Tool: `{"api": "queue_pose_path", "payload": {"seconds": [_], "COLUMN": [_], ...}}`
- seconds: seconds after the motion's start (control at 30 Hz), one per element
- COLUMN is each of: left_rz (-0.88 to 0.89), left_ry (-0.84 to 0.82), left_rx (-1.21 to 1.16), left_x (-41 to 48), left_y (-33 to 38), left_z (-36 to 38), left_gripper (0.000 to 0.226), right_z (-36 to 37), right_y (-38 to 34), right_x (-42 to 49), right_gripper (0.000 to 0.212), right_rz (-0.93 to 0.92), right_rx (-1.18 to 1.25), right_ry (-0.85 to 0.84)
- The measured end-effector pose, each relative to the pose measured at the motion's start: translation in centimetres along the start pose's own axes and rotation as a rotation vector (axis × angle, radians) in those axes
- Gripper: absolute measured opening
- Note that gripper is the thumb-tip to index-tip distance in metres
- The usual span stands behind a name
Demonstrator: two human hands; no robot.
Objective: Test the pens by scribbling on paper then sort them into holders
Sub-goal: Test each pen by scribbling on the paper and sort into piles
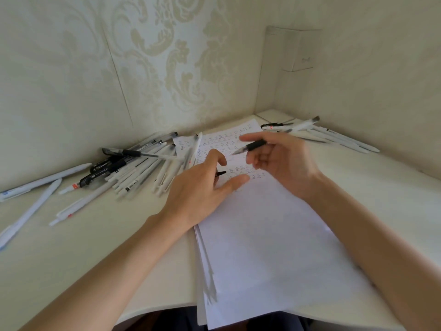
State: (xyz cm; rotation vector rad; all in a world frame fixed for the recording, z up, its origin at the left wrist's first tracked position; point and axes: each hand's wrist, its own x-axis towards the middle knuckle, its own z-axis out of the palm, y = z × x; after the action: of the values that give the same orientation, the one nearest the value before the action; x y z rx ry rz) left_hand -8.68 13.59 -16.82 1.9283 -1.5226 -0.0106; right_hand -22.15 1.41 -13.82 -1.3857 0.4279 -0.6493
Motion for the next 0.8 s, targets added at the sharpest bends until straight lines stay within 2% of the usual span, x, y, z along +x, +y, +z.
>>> {"api": "queue_pose_path", "payload": {"seconds": [0.07,0.13,0.23,0.3,0.43,0.6,0.8], "left_rz": [-0.005,0.037,0.014,0.003,0.002,0.0,-0.009], "left_ry": [-0.084,-0.149,-0.175,-0.166,-0.154,-0.185,-0.201], "left_rx": [0.096,0.217,0.225,0.206,0.197,0.195,0.194], "left_x": [-0.2,-0.1,0.0,0.0,0.0,0.0,0.0], "left_y": [-0.1,-0.3,-0.5,-0.5,-0.4,-0.4,-0.4], "left_z": [0.2,0.6,0.8,0.8,0.9,0.8,0.8], "left_gripper": [0.067,0.066,0.063,0.061,0.059,0.06,0.06], "right_z": [-0.9,-1.0,0.0,0.7,1.0,0.8,1.0], "right_y": [-0.6,-0.5,0.8,1.8,2.5,2.6,2.8], "right_x": [0.0,0.1,0.3,0.3,0.2,0.1,0.2], "right_gripper": [0.032,0.024,0.026,0.028,0.031,0.03,0.032], "right_rz": [-0.019,-0.06,-0.055,-0.033,-0.088,-0.054,-0.099], "right_rx": [-0.078,-0.245,-0.542,-0.631,-0.646,-0.673,-0.752], "right_ry": [0.059,0.125,0.21,0.217,0.237,0.199,0.202]}}
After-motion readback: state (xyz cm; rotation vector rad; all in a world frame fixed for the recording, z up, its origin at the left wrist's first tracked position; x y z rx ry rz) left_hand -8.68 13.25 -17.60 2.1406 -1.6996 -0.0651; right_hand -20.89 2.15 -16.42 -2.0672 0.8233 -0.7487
